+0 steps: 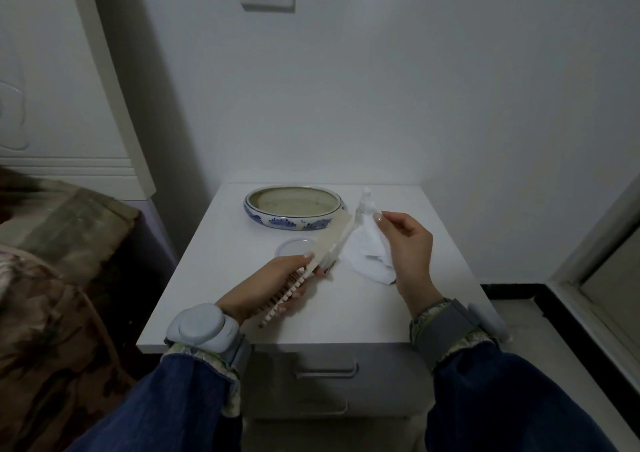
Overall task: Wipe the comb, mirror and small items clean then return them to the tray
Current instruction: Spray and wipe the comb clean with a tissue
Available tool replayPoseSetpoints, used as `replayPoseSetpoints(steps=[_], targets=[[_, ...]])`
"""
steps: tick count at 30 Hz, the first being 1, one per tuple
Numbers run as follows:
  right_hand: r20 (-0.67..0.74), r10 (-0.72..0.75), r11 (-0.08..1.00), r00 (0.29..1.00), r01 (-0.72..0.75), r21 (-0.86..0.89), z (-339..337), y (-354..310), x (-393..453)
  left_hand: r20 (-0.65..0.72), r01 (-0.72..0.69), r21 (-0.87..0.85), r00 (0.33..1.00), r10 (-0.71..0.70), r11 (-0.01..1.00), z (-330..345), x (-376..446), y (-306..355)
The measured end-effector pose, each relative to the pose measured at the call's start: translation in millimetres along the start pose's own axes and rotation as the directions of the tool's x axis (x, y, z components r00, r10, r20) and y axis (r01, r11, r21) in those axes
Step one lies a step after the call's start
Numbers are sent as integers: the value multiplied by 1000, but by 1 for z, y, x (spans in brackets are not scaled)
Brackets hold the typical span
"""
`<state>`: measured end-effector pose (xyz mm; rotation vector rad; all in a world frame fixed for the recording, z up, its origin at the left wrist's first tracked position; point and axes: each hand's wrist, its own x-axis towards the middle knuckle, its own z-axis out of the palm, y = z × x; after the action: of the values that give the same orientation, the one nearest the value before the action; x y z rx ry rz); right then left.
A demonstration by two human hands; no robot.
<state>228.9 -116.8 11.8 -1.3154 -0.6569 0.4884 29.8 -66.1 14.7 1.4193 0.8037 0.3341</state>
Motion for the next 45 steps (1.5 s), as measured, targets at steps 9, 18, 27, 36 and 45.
replayPoseSetpoints(steps=[9, 18, 27, 36, 45], targets=[[209, 80, 994, 975, -63, -84, -1, -1, 0, 80, -51, 175, 996, 37, 983, -3, -3, -2], [404, 241, 965, 883, -174, -196, -13, 0, 7, 121, 19, 185, 992, -42, 982, -12, -4, -4], [421, 257, 945, 870, -135, -297, -16, -6, 2, 95, 27, 240, 994, -51, 970, -17, -9, 0], [302, 255, 960, 918, -203, -191, -13, -2, 2, -148, -63, 508, 976, 159, 859, -24, -1, -2], [508, 282, 959, 814, -222, -177, -17, 0, 2, -174, -83, 528, 963, 204, 845, -24, -4, 0]])
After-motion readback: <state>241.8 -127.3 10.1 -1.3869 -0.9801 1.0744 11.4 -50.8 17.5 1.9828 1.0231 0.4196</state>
